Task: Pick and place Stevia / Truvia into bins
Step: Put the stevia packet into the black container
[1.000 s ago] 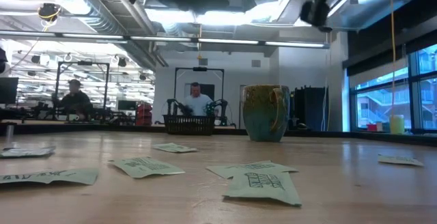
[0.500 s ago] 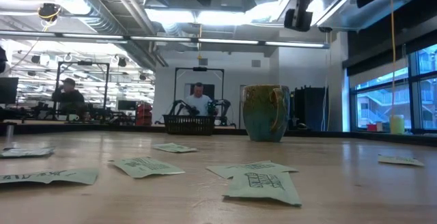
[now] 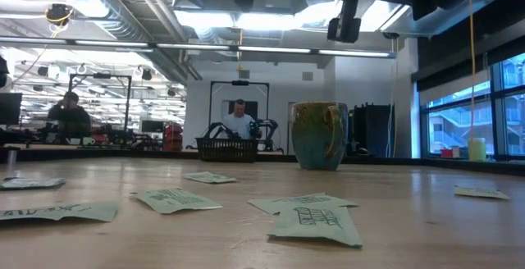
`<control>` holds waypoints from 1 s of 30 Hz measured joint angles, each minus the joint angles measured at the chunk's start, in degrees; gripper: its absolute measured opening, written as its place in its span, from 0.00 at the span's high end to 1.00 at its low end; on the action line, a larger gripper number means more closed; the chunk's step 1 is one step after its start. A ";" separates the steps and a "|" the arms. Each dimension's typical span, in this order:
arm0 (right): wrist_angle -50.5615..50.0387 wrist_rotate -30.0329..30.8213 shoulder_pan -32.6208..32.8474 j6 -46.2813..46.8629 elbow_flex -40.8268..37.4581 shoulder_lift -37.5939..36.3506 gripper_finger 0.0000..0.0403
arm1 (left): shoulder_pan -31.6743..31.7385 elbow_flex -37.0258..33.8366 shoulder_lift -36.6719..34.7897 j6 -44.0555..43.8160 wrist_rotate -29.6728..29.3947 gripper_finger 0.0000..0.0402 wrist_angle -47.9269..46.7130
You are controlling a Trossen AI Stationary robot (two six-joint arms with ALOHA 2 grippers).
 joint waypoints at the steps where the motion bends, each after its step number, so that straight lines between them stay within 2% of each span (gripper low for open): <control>1: -0.20 0.01 -0.18 0.06 0.00 0.26 1.00 | 0.01 0.00 0.00 0.04 0.43 0.70 -0.11; 6: -0.30 0.08 -0.49 1.02 1.80 2.16 1.00 | -0.63 0.00 0.04 -0.82 1.19 0.70 -0.15; 11: -0.34 -1.85 -0.57 -2.55 6.85 4.60 1.00 | -0.52 -0.12 0.88 -1.35 1.18 0.70 -0.63; 16: -7.79 -2.96 -0.60 -5.98 10.47 4.58 1.00 | -0.47 -0.09 0.35 -1.38 1.42 0.70 -0.81; 21: -9.96 -3.07 -0.60 -6.39 11.26 4.57 1.00 | -0.43 -0.04 0.22 -0.98 6.99 0.70 -0.63; 30: -10.02 -2.85 -0.60 -6.21 11.26 4.57 1.00 | -0.78 -0.04 0.22 -1.11 6.78 0.71 -0.80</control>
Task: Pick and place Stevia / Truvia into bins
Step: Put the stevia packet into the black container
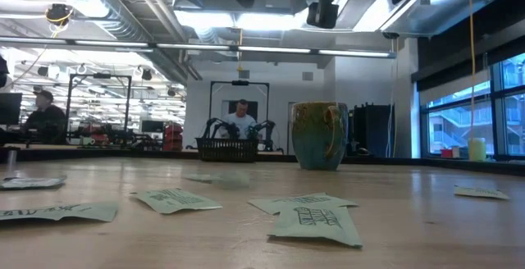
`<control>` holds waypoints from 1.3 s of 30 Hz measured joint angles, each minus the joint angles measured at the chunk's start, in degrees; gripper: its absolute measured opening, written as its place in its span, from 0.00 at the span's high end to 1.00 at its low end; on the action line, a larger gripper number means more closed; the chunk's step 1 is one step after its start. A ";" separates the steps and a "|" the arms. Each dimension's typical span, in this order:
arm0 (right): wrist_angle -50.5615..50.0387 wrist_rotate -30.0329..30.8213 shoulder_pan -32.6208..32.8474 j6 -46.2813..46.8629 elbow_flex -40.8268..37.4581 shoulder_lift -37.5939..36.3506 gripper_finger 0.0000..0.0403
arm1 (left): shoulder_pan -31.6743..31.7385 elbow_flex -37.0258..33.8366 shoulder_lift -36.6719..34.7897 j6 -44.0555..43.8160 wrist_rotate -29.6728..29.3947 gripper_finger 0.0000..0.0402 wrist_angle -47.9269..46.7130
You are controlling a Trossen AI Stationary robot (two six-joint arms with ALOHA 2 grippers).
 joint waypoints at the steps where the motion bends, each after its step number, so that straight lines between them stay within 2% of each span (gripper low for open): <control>1: -0.06 0.00 0.00 -0.04 0.00 0.00 1.00 | 0.00 0.00 0.00 -0.12 0.00 0.71 -0.44; 5: -0.17 0.00 0.00 -1.65 0.00 0.00 1.00 | 0.00 0.00 0.00 0.84 -0.01 0.71 -3.21; 10: -0.83 0.02 0.00 -12.41 0.00 0.00 1.00 | -0.20 0.02 0.00 5.10 -0.20 0.71 -7.99; 13: -4.68 2.47 -0.54 -16.52 0.00 -0.16 1.00 | -0.22 0.02 0.00 6.11 -2.77 0.71 -13.89; 17: -17.28 10.44 -2.30 -19.68 -0.04 -1.49 1.00 | -1.02 -0.37 0.00 14.41 -12.76 0.71 -25.43; 20: -27.69 18.96 -3.10 -23.51 -0.09 -3.34 1.00 | -2.22 -0.99 0.42 18.60 -18.99 0.72 -30.03; 24: -35.93 31.89 -3.48 -26.10 -0.09 -6.51 1.00 | -4.00 -1.53 1.72 21.54 -20.67 0.74 -30.59; 27: -38.66 37.43 -3.51 -26.75 -0.09 -8.10 1.00 | -5.36 -1.53 3.71 21.87 -20.58 0.76 -28.37; 34: -43.89 38.08 -3.43 -26.85 -0.02 -8.72 1.00 | -8.20 -0.12 8.22 23.56 -23.02 0.74 -28.23; 39: -49.53 38.11 -3.43 -22.10 -0.06 -8.81 1.00 | -11.09 1.86 11.63 24.04 -23.59 0.70 -28.17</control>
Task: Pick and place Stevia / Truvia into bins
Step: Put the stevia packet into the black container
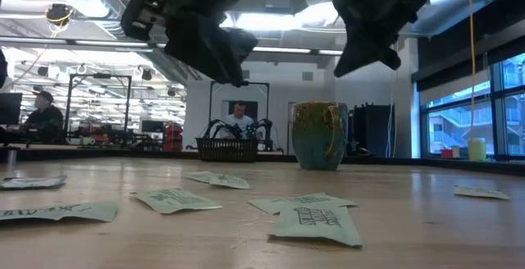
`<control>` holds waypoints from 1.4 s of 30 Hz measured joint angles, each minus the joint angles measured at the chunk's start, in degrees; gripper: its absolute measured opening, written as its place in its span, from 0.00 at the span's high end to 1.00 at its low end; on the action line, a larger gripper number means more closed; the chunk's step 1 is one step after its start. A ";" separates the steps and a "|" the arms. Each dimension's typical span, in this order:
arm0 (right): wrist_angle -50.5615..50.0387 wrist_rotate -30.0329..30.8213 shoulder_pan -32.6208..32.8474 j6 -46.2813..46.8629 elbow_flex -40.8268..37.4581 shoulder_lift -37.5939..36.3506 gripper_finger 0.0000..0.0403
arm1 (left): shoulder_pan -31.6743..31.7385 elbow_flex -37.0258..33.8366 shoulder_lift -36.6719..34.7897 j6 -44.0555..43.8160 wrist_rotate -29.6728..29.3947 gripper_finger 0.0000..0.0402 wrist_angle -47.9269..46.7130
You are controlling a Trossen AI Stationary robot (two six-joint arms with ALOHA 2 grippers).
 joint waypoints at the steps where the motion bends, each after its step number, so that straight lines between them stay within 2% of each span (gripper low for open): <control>1: -0.61 0.02 0.00 0.72 -0.01 0.00 1.00 | -0.68 0.51 0.91 -0.09 0.00 0.70 -0.02; 4: -1.39 0.03 0.00 2.69 -0.01 0.00 1.00 | -2.72 1.87 4.08 0.25 -0.91 0.73 0.02; 9: -1.58 0.05 0.00 4.88 -0.01 0.00 1.00 | -5.46 2.94 9.86 2.30 -7.47 0.78 -0.23; 11: -1.64 0.03 0.00 5.70 -0.01 0.00 1.00 | -6.02 2.97 11.53 2.26 -8.36 0.79 -0.29; 30: -1.88 0.05 0.01 5.84 -0.03 0.02 1.00 | -8.96 2.99 17.25 0.95 -5.92 0.81 4.61; 42: -2.04 0.80 0.86 5.86 -0.05 0.04 1.00 | -8.41 3.55 20.39 -0.35 -5.89 0.88 6.11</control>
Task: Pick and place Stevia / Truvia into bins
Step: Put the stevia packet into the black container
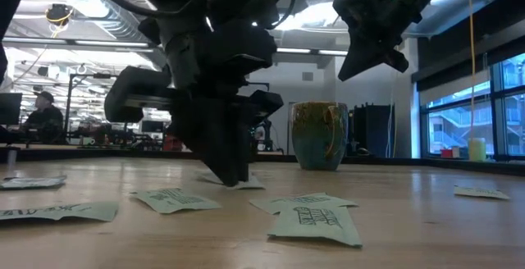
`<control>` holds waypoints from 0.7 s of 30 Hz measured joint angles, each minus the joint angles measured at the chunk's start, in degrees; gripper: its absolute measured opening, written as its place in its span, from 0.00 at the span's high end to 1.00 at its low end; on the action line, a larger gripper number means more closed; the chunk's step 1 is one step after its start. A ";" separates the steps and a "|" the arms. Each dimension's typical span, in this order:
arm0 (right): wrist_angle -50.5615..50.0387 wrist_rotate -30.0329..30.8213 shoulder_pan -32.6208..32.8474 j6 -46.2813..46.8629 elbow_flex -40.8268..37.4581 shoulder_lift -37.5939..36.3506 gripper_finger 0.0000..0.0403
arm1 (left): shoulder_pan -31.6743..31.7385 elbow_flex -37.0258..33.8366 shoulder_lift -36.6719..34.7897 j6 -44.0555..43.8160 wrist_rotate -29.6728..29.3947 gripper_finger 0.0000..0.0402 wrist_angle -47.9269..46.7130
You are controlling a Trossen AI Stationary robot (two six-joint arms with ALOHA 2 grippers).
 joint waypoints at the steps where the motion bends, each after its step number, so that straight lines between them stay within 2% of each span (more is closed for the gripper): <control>1: 0.05 0.11 0.10 0.00 0.00 0.00 1.00 | -0.02 -0.01 0.03 -0.21 -0.14 0.89 0.06; 8: -0.18 0.13 0.11 0.02 0.00 0.00 1.00 | 0.46 -0.22 -1.53 -0.38 -1.58 0.99 -1.65; 15: -0.91 0.13 0.09 -0.19 0.02 0.00 1.00 | 3.73 3.24 -5.40 -0.62 -2.78 0.99 -8.74; 21: -2.03 0.15 0.06 -0.24 0.02 0.00 1.00 | 8.45 5.14 -9.58 -2.50 -2.38 0.99 -9.82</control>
